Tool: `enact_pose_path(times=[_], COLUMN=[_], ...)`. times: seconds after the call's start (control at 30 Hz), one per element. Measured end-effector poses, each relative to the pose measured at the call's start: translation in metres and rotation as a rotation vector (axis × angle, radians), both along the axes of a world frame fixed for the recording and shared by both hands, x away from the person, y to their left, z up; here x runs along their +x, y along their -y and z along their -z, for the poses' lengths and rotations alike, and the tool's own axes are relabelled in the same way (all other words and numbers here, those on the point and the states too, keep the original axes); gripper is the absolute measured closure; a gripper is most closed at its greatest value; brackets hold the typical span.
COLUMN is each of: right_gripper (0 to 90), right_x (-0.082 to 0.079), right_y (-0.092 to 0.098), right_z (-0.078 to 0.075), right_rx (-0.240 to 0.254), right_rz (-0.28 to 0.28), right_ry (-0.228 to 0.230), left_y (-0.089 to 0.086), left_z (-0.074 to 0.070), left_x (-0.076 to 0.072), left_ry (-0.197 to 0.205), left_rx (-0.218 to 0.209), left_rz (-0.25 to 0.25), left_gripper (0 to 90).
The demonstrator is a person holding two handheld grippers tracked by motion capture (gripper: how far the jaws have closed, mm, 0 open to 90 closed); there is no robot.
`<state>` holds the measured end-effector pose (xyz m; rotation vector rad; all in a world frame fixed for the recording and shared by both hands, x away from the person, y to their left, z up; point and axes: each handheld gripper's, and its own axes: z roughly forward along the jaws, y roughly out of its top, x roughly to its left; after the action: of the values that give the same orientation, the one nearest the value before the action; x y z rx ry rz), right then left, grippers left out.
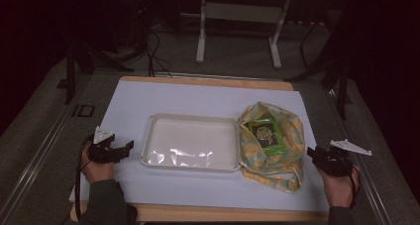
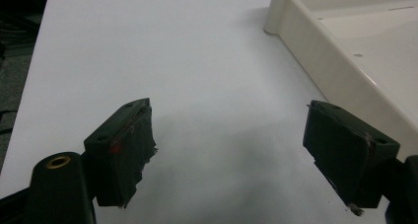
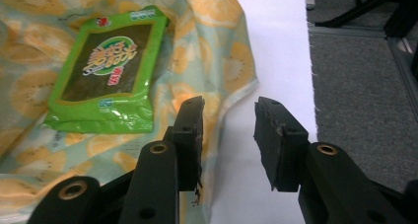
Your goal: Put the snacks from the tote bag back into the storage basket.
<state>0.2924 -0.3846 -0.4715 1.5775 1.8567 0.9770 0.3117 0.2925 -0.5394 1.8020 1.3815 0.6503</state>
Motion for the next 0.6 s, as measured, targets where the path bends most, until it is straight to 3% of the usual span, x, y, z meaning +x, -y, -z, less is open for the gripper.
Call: enact_pose_path(times=[0.6], right_gripper=[63.5], right_x=[0.014], right_y=[-0.02], right_z=[-0.011], right_rx=[-0.007], right_rz=[-0.085], right_ry=[-0.014], left_y=[0.001], left_z=[0.0], left_x=[0.001], left_ry=[-0.01], left_rx=[0.007], left_rz=[0.004], left_gripper=[19.9])
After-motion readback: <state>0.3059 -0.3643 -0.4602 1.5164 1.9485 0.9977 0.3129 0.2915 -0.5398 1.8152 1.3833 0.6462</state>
